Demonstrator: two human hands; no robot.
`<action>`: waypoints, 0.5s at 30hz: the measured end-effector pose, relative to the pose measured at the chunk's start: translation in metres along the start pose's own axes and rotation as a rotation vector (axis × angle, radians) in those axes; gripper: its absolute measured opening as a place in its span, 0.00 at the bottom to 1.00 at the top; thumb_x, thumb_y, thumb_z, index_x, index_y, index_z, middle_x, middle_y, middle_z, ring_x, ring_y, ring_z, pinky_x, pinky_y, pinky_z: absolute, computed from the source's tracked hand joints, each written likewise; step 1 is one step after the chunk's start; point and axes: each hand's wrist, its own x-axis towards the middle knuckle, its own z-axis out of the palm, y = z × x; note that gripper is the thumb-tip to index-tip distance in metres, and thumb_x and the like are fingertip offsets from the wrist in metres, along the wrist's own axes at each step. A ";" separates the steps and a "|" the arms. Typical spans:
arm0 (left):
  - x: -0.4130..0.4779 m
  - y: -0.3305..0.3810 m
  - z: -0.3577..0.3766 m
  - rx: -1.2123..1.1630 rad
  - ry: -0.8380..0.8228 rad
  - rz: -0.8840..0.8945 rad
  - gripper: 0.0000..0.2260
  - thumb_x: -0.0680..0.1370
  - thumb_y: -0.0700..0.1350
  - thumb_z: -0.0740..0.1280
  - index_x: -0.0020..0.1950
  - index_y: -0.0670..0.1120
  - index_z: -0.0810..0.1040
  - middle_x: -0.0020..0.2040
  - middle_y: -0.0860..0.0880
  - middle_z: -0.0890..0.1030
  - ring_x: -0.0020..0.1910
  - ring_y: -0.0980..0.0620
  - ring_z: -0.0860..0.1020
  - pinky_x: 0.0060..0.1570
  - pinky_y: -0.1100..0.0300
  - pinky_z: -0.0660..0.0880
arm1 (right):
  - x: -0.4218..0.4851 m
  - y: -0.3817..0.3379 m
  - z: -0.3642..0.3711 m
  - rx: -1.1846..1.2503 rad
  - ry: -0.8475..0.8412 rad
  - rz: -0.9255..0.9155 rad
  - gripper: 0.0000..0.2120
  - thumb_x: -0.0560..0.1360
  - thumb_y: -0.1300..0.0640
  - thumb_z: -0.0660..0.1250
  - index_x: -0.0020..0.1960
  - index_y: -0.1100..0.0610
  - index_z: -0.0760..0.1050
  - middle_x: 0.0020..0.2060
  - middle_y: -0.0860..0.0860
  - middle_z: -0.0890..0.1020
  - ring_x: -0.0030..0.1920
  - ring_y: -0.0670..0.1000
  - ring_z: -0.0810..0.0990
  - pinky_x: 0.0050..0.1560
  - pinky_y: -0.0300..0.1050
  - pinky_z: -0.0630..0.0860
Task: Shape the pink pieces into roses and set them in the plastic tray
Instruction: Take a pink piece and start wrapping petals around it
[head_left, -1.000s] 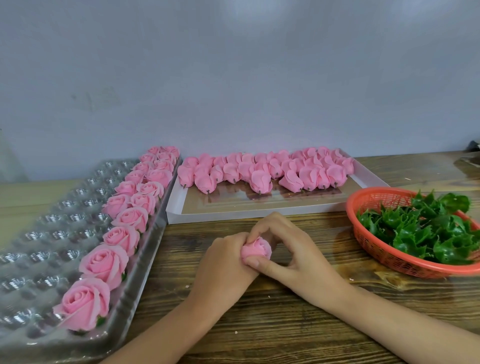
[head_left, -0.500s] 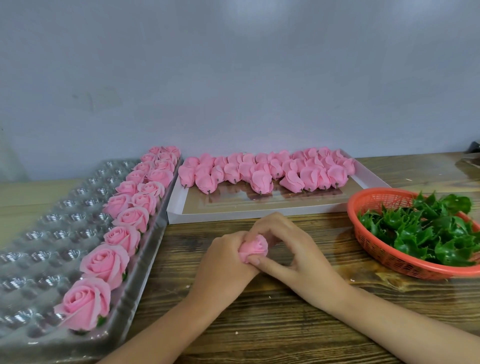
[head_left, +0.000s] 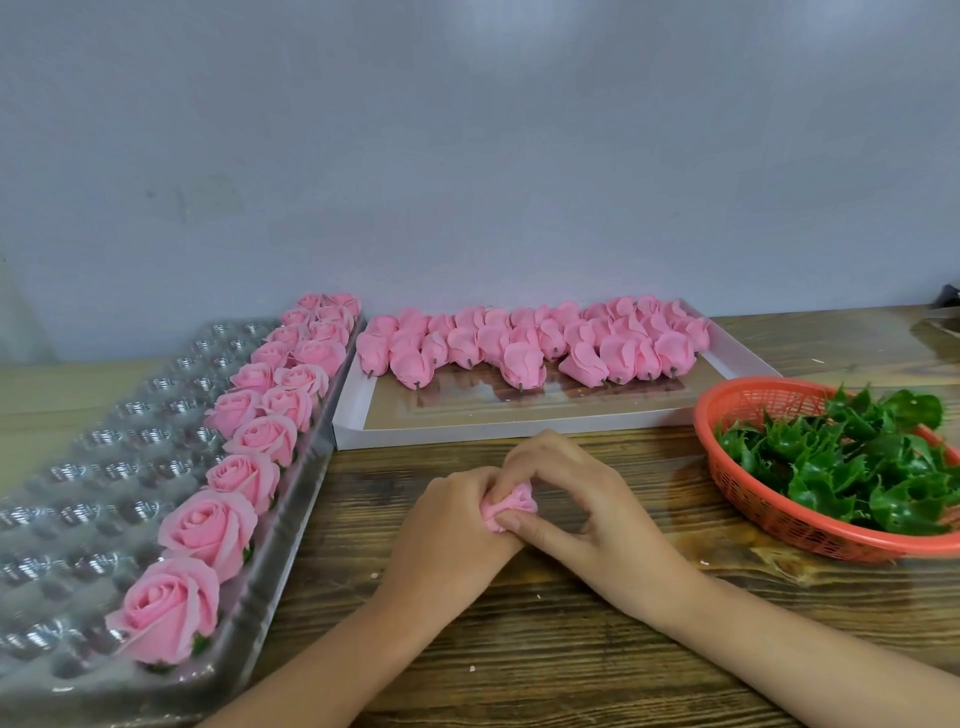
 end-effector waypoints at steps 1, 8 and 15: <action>-0.001 -0.001 0.000 0.009 0.006 0.003 0.02 0.75 0.49 0.69 0.42 0.54 0.78 0.38 0.55 0.81 0.39 0.59 0.79 0.42 0.60 0.77 | 0.000 0.000 0.000 -0.001 0.011 0.010 0.06 0.75 0.59 0.73 0.51 0.54 0.79 0.47 0.45 0.78 0.52 0.49 0.77 0.53 0.39 0.73; -0.004 0.000 0.003 0.122 0.022 0.084 0.04 0.75 0.54 0.65 0.46 0.54 0.75 0.38 0.58 0.78 0.39 0.61 0.77 0.41 0.59 0.76 | 0.000 0.000 0.001 -0.021 0.034 0.041 0.06 0.75 0.57 0.73 0.47 0.51 0.77 0.45 0.43 0.76 0.48 0.48 0.76 0.48 0.36 0.72; 0.000 0.000 0.000 -0.014 -0.027 -0.001 0.03 0.72 0.52 0.69 0.40 0.58 0.76 0.37 0.58 0.81 0.39 0.62 0.78 0.42 0.56 0.78 | 0.000 0.002 0.001 -0.012 -0.014 0.011 0.03 0.76 0.61 0.72 0.47 0.53 0.80 0.47 0.46 0.74 0.51 0.49 0.76 0.54 0.36 0.71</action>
